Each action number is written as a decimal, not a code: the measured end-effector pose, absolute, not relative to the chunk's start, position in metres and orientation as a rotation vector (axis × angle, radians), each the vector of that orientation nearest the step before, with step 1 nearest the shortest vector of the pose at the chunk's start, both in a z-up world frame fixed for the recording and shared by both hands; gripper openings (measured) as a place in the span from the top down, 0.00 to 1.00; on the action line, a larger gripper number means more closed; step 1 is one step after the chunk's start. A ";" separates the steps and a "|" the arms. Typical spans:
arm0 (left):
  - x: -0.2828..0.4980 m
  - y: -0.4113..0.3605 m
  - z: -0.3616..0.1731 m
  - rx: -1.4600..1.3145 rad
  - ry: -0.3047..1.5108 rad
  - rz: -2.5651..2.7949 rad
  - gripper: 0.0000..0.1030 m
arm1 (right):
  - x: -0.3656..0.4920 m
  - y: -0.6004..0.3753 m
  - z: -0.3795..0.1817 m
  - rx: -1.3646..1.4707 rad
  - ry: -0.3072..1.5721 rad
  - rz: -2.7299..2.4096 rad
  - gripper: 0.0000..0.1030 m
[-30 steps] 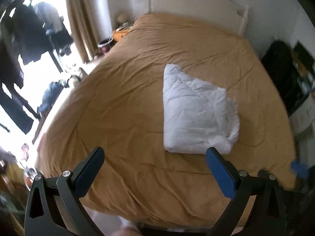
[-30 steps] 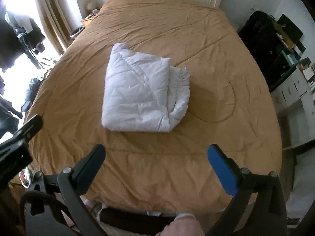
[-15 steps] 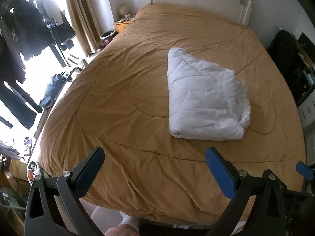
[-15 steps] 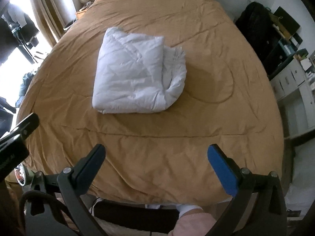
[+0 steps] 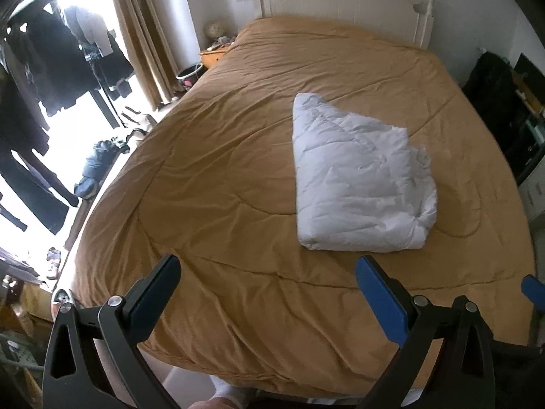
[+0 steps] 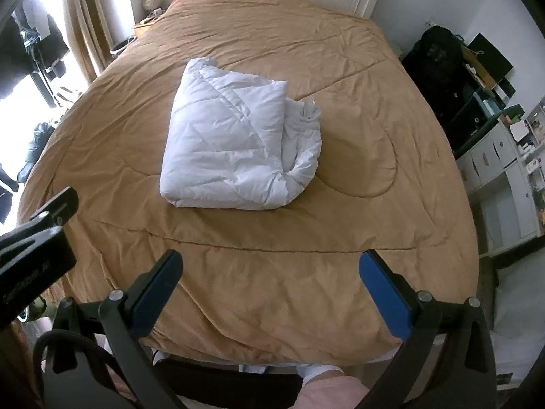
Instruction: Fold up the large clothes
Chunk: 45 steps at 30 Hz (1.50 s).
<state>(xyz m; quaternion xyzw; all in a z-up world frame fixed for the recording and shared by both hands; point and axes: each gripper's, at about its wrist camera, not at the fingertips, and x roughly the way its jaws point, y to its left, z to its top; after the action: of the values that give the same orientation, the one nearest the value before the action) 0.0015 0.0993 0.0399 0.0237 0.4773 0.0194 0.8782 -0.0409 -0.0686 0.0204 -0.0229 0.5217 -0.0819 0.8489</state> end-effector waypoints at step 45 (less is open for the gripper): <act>-0.002 0.097 0.038 -0.047 1.023 -0.026 0.01 | -0.047 -0.079 0.010 -0.023 1.143 -0.206 0.00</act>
<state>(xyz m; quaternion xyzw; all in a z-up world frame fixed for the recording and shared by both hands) -0.0024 0.0971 0.0377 -0.0226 0.4894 -0.0125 0.8717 -0.0469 -0.0787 0.0104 -0.0107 0.5399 -0.0971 0.8360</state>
